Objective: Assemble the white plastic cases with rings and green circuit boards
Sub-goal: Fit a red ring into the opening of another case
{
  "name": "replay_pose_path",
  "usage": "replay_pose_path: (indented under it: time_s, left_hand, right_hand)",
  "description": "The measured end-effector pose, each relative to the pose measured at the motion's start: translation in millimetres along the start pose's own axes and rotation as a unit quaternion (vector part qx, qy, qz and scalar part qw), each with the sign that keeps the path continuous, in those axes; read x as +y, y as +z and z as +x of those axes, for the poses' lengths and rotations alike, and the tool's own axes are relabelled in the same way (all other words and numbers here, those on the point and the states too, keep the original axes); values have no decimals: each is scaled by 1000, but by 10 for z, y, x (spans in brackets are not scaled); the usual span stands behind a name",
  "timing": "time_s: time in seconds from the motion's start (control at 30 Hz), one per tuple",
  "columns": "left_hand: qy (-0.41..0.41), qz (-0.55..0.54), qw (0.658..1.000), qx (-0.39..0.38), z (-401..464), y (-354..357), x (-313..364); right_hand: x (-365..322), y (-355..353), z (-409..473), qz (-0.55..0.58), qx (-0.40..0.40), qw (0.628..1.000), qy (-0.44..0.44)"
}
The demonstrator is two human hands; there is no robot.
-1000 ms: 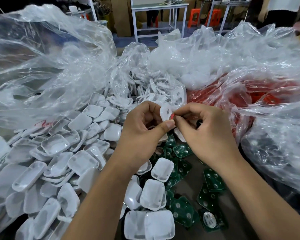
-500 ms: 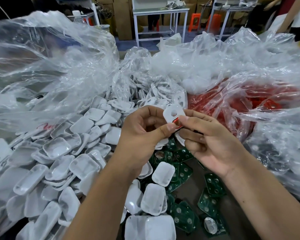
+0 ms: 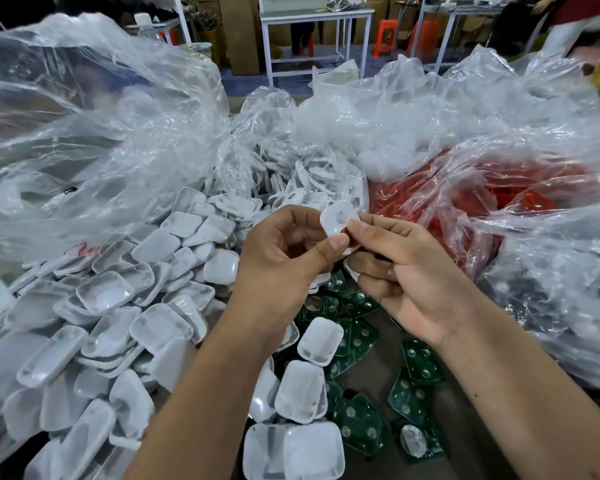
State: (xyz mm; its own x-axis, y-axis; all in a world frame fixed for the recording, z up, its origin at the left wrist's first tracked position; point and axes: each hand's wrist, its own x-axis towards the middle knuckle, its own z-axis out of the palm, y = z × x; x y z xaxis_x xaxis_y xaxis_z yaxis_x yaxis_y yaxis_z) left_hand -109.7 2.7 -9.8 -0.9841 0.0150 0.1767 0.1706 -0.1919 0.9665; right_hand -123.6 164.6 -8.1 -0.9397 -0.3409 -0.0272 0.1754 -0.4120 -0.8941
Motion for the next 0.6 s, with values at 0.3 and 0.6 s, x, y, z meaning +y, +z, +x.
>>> replay_pose_path:
  time_s: [0.3, 0.6]
  left_hand:
    - [-25, 25, 999, -13, 10, 56, -58]
    - [-51, 46, 997, 28, 39, 33, -108]
  right_hand:
    - [7, -9, 10, 6, 8, 1000, 5]
    - [57, 4, 21, -72, 54, 996, -21]
